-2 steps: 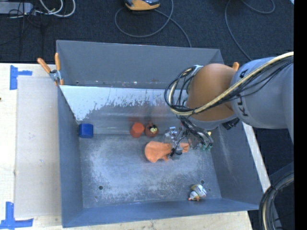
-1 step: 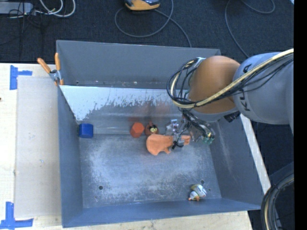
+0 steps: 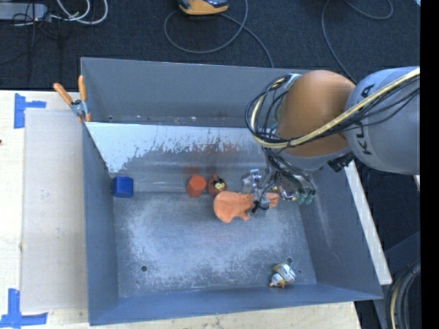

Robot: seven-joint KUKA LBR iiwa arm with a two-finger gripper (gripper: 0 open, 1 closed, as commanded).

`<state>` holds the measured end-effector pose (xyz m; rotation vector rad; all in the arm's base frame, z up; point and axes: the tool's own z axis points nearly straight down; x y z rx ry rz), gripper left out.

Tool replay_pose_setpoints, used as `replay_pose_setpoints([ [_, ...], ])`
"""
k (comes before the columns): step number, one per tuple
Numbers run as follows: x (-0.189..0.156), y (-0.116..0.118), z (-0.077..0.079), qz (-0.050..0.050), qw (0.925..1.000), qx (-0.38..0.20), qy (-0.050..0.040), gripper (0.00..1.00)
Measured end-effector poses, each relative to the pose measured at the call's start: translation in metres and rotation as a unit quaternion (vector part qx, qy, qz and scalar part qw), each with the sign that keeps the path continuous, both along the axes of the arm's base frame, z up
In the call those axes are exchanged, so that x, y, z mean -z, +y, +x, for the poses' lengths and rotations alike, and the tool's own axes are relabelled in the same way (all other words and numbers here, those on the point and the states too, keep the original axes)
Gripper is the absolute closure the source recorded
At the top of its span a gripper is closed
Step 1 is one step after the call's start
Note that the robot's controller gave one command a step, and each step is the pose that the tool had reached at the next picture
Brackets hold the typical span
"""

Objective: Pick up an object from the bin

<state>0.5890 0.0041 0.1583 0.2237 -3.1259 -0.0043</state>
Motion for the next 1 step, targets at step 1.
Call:
replay_pose_setpoints([
  [1,-0.0702,0.0165,0.0121,0.000,0.9998,-0.017,-0.0090,1.00],
])
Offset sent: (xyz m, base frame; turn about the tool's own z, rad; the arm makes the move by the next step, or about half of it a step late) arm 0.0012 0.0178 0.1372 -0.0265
